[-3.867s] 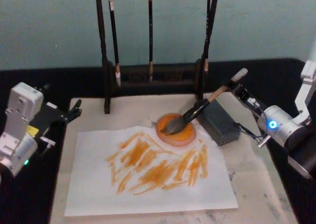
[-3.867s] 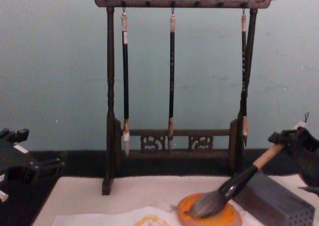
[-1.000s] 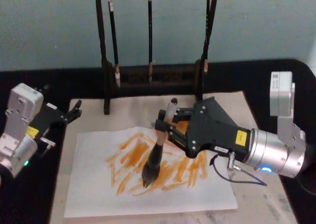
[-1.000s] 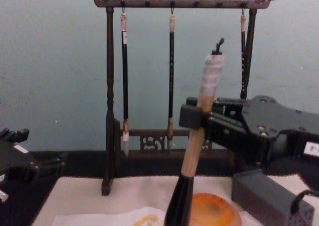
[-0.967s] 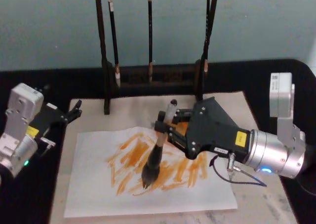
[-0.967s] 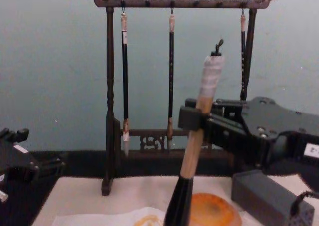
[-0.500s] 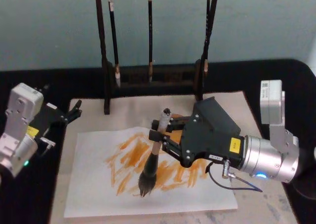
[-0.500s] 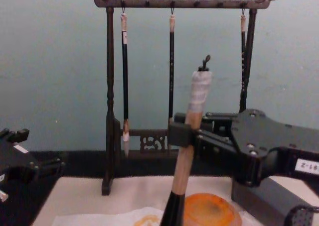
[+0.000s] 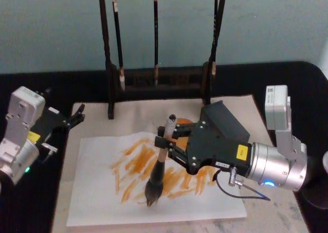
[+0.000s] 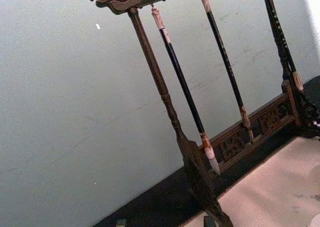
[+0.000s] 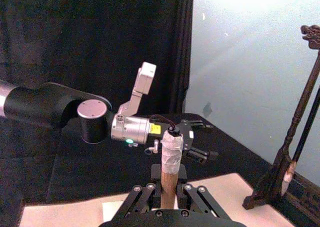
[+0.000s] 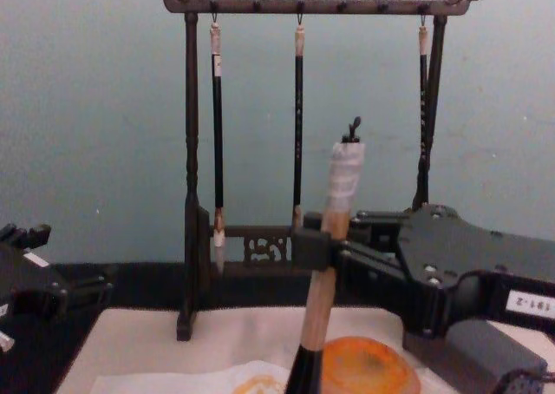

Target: Pick up the brush from the inkstone, write on the paper, then place the brush back to its original position.

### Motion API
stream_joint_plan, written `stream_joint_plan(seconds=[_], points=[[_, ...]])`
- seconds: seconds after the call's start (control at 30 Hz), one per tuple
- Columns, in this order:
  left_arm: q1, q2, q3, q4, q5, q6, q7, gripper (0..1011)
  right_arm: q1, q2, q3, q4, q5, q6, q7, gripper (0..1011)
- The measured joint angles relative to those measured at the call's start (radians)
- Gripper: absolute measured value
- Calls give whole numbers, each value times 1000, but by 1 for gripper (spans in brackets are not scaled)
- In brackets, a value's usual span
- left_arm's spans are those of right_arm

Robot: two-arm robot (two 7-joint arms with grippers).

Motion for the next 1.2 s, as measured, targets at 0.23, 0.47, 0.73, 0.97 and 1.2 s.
stream_joint_plan(seconds=[0.23, 0.47, 0.73, 0.97, 1.2], points=[[0, 0, 0, 0, 0, 0, 0, 1001, -4, -1, 1, 6, -5, 0, -7, 169], [0, 0, 0, 0, 0, 0, 0, 1001, -13, 6, 6, 1, -5, -1, -7, 169], [0, 0, 0, 0, 0, 0, 0, 1001, -29, 26, 17, -17, -8, -2, -9, 169], [0, 0, 0, 0, 0, 0, 0, 1001, -45, 47, 29, -27, -13, -2, -13, 169], [0, 0, 0, 0, 0, 0, 0, 1001, -63, 62, 45, -40, -14, -6, -20, 169]])
